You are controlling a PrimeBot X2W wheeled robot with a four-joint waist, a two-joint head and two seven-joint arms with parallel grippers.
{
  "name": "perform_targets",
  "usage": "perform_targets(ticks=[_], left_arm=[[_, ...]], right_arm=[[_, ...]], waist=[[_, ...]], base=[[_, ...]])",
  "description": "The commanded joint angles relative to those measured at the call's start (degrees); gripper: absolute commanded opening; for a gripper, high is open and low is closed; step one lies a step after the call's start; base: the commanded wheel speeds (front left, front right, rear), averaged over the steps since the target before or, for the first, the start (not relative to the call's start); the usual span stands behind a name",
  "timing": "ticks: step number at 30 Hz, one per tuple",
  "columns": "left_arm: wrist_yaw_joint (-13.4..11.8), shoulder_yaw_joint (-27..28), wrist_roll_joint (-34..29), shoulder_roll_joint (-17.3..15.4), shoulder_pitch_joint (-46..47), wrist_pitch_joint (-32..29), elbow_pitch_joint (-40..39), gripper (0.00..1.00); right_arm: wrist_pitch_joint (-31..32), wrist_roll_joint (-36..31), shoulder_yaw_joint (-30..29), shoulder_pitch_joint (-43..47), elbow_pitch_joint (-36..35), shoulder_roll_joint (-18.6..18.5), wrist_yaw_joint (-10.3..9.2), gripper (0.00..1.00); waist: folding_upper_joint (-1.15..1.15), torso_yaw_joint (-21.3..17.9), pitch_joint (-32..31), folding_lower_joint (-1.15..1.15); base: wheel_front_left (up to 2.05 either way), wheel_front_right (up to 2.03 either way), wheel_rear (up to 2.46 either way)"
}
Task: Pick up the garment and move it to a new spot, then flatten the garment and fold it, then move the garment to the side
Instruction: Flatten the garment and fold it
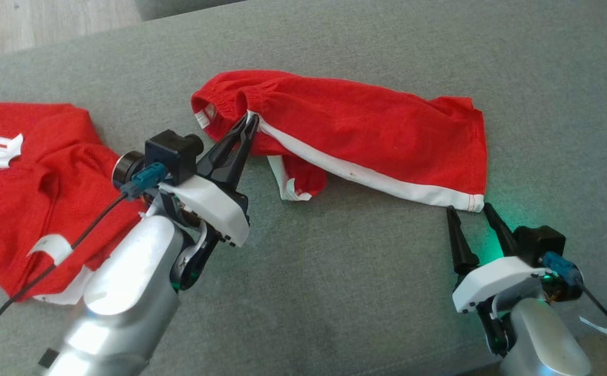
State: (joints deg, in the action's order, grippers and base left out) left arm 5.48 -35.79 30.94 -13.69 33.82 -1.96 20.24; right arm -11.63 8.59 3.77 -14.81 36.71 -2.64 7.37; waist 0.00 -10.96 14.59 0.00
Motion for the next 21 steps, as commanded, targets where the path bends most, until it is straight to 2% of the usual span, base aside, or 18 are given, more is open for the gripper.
perform_targets(ticks=[1,9,10,11,12,13,21], left_arm=[[-0.3,1.8,0.4,-1.5,1.5,-0.1,-2.0,0.0],[-0.5,1.4,0.6,-1.7,1.6,-0.4,-2.2,0.0],[-0.5,1.3,0.6,-1.7,1.6,-0.4,-2.2,0.0],[-0.5,1.3,0.6,-1.7,1.7,-0.5,-2.2,0.0],[-0.5,1.2,0.7,-1.7,1.7,-0.5,-2.2,0.0],[-0.5,1.2,0.7,-1.7,1.6,-0.5,-2.2,0.0],[-1.2,1.8,1.0,-2.5,1.6,0.4,-2.5,0.0]], right_arm=[[-0.9,0.4,1.6,-1.8,-1.3,-0.2,0.12,1.0],[-1.6,0.3,1.5,-2.3,-0.9,-0.2,0.12,1.0],[-1.7,0.4,1.6,-2.4,-0.8,-0.2,0.12,0.91],[-1.7,0.5,1.6,-2.4,-0.8,-0.2,0.12,0.49],[-1.8,0.6,1.8,-2.4,-0.7,-0.2,0.12,0.18],[-1.9,0.7,1.9,-2.5,-0.8,-0.2,0.12,0.0],[-2.5,1.3,1.0,-2.5,-1.3,-0.2,0.12,0.0]], waist=[[0.0,0.2,0.0,0.0],[0.0,0.7,0.0,0.0],[0.0,0.8,0.0,0.0],[0.0,0.8,0.0,0.0],[0.0,0.8,-0.1,0.0],[0.0,0.8,-0.1,0.0],[0.0,1.2,-1.4,0.0]], base=[[0.0,0.0,0.0],[0.0,0.0,0.0],[0.0,0.0,0.0],[0.0,0.0,0.0],[0.0,0.0,0.0],[0.0,0.0,0.0],[0.0,0.0,0.0]])
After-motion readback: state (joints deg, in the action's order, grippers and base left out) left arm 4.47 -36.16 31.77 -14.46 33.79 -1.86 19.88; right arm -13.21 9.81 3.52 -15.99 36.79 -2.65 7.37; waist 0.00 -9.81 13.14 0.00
